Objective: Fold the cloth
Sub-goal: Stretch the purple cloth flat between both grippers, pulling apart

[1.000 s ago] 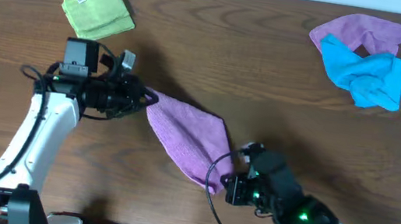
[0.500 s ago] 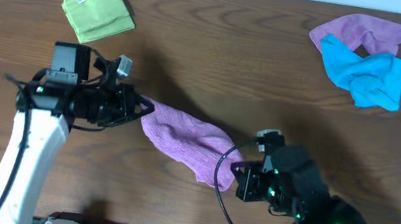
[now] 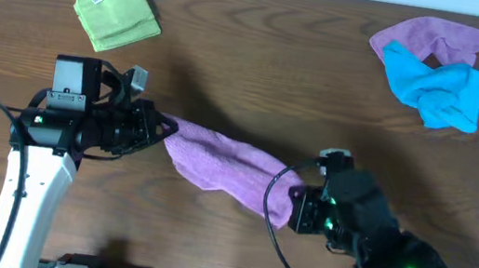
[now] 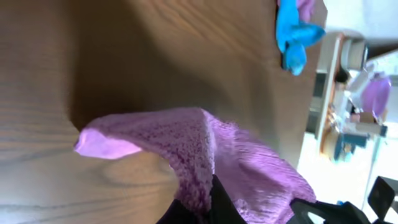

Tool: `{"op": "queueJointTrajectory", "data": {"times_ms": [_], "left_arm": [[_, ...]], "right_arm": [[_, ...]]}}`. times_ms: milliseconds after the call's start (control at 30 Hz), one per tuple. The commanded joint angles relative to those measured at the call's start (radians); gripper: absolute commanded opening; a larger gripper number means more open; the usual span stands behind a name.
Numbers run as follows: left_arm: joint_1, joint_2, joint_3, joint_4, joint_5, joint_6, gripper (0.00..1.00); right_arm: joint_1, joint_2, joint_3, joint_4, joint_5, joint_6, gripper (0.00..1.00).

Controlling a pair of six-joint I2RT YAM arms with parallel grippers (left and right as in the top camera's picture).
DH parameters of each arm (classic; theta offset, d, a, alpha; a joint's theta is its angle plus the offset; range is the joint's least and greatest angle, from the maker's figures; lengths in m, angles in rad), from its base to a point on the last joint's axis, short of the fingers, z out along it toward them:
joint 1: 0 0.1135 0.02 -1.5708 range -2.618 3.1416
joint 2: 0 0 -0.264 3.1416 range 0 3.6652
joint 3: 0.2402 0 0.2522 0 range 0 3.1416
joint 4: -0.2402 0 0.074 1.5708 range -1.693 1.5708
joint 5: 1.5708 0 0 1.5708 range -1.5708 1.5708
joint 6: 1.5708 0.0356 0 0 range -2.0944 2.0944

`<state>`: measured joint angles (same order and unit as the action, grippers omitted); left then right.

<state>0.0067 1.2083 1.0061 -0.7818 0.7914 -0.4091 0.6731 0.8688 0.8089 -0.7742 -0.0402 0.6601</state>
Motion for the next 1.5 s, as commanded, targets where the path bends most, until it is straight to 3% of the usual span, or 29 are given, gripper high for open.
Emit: {"op": "queueJointTrajectory", "data": {"times_ms": [0, 333, 600, 900, 967, 1033, 1100, 1133, 1200, 1267, 1467], "left_arm": [[0.004, 0.001, 0.019, 0.032, -0.062, -0.046, 0.06], [-0.079, 0.128, 0.019, 0.238, -0.174, -0.089, 0.06], [-0.092, 0.29, 0.019, 0.459, -0.175, -0.12, 0.06], [-0.104, 0.442, 0.019, 0.628, -0.194, -0.182, 0.06], [-0.109, 0.472, 0.019, 0.662, -0.198, -0.182, 0.08], [-0.111, 0.499, 0.019, 0.702, -0.198, -0.182, 0.25], [-0.111, 0.518, 0.019, 0.734, -0.198, -0.182, 0.7], [-0.11, 0.521, 0.019, 0.743, -0.199, -0.182, 0.77], [-0.105, 0.52, 0.02, 0.758, -0.217, -0.181, 0.84], [-0.096, 0.515, 0.02, 0.769, -0.218, -0.179, 0.97], [-0.057, 0.479, 0.02, 0.647, -0.164, -0.171, 0.95]], "right_arm": [[-0.019, 0.058, 0.025, 0.05, 0.128, -0.064, 0.01], [-0.099, 0.281, 0.025, 0.293, 0.132, -0.173, 0.01], [-0.205, 0.379, 0.025, 0.396, 0.149, -0.241, 0.01], [-0.274, 0.57, 0.025, 0.649, 0.149, -0.303, 0.02], [-0.28, 0.611, 0.025, 0.692, 0.151, -0.303, 0.1], [-0.284, 0.643, 0.025, 0.72, 0.169, -0.302, 0.29], [-0.284, 0.654, 0.025, 0.726, 0.183, -0.302, 0.47], [-0.284, 0.653, 0.025, 0.726, 0.185, -0.302, 0.51], [-0.284, 0.645, 0.025, 0.722, 0.187, -0.302, 0.54], [-0.284, 0.629, 0.025, 0.711, 0.186, -0.302, 0.56], [-0.287, 0.539, 0.035, 0.531, 0.172, -0.233, 0.59]]}}
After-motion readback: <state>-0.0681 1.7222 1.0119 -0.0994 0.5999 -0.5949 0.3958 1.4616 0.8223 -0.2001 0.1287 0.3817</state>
